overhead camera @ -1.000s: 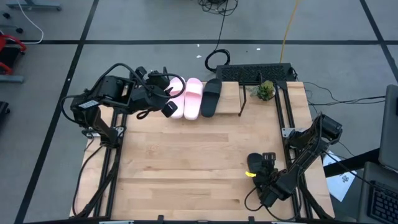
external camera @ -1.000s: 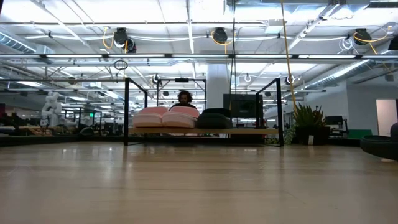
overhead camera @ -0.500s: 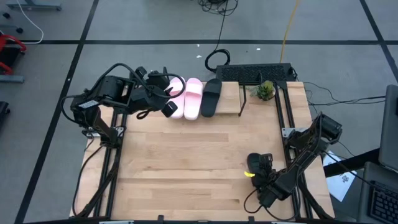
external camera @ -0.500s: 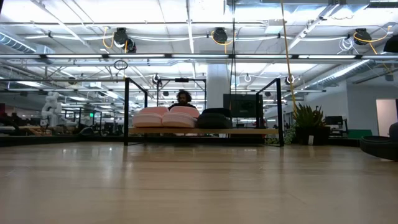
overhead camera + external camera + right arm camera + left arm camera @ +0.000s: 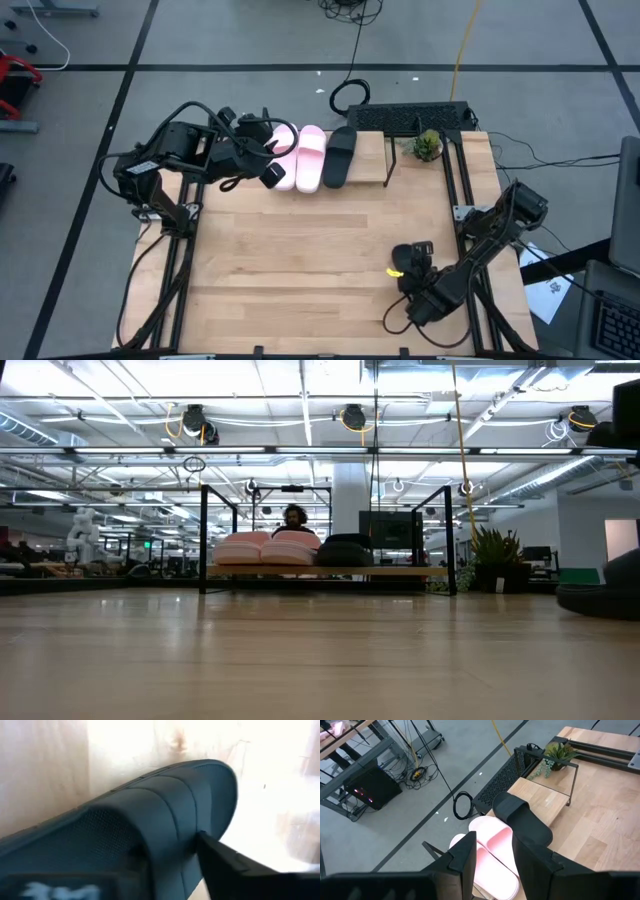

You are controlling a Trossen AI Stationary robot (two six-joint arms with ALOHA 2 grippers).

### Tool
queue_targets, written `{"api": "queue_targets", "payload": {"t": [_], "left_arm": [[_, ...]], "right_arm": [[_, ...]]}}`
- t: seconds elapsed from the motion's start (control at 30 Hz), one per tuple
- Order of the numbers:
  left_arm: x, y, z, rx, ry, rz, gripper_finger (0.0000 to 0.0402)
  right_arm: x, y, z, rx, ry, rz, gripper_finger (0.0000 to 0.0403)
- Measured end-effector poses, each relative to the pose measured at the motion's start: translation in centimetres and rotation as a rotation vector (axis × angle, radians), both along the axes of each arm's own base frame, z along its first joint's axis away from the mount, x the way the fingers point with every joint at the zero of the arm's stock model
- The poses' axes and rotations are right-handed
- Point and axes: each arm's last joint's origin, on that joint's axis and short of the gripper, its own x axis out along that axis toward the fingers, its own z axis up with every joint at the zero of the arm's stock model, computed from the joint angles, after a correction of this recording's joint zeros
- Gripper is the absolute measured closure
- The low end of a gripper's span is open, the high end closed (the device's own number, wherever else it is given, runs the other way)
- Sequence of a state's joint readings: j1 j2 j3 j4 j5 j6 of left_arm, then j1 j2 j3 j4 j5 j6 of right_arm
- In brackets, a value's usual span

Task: Pick and place slides into the shelf
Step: Put the black slipper on the shelf

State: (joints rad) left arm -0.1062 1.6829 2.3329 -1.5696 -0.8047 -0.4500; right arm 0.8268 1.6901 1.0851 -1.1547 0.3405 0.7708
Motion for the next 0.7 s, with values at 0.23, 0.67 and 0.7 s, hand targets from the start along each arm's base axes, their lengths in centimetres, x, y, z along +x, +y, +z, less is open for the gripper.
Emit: {"api": "queue_targets", "payload": {"t": [0.23,0.67,0.7], "left_arm": [[0.0,0.0,0.0,0.0,0.0,0.0,0.0273],[0.0,0.0,0.0,0.021,0.005,0.007,0.0273],[0.0,0.1,0.1,0.032,0.006,0.013,0.0273]], "right_arm": [[0.4,-0.5,0.1,-0.008,0.0,-0.017,0.0391],[2.2,-3.0,10.5,0.023,-0.402,-0.23,0.04],[2.6,-3.5,12.0,0.014,-0.486,-0.252,0.04]]}}
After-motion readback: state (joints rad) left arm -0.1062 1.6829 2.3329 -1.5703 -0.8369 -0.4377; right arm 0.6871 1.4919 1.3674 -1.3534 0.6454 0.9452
